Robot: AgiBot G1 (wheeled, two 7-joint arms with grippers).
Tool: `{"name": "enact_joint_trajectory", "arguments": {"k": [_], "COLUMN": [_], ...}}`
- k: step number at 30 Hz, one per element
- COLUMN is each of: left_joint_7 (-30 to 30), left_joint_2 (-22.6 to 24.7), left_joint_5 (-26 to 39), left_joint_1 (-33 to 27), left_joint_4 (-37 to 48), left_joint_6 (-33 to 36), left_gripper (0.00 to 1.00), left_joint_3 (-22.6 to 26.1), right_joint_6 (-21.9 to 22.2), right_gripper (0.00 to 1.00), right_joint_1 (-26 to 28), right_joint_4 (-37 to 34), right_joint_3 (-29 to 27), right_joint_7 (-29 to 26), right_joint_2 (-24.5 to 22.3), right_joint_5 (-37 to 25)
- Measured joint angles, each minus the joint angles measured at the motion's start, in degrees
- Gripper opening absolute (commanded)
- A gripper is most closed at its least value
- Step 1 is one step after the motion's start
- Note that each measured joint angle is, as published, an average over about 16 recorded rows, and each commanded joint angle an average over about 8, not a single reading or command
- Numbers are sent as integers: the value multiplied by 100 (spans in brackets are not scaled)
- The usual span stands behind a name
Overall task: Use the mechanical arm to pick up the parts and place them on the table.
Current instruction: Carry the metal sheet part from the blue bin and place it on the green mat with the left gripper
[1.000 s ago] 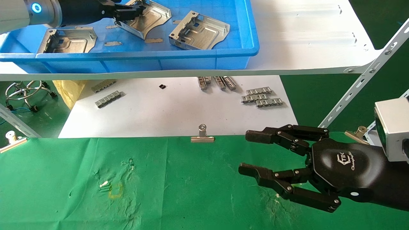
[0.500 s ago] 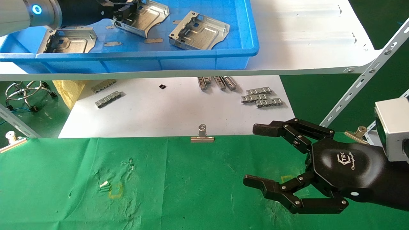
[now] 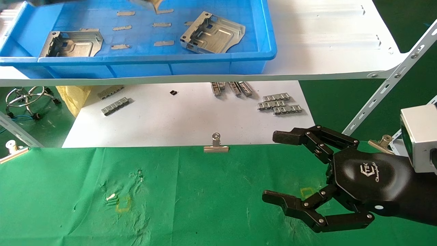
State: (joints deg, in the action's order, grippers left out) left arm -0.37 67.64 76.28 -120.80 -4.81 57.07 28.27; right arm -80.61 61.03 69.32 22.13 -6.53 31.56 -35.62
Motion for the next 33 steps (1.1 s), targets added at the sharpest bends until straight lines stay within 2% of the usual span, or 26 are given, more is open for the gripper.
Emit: {"name": "enact_joint_trajectory", "arguments": {"k": [10, 16, 19, 26, 33], "left_joint_7": [943, 1524, 1824, 2597, 3514], "left_joint_2": [-673, -1158, -1461, -2128, -2374], "left_joint_5": [-503, -934, -1181, -1578, -1593], "left_joint_1": [173, 639, 970, 1815, 2544], "left_joint_4": [-632, -1433, -1976, -2953, -2806], "left_joint_6": [2385, 3297, 3468, 3370, 3051], "left_gripper": [0, 0, 0, 0, 0], "left_joint_3": [-187, -69, 94, 609, 994], "right_joint_6": [0, 0, 0, 0, 0], "right_gripper": [100, 100, 100, 100, 100], "right_joint_1": [0, 0, 0, 0, 0], "right_joint_4": [0, 0, 0, 0, 0], "right_joint_3": [0, 0, 0, 0, 0], "right_joint_7": [0, 0, 0, 0, 0], "right_joint_2": [0, 0, 0, 0, 0], "right_joint_5": [0, 0, 0, 0, 0]}}
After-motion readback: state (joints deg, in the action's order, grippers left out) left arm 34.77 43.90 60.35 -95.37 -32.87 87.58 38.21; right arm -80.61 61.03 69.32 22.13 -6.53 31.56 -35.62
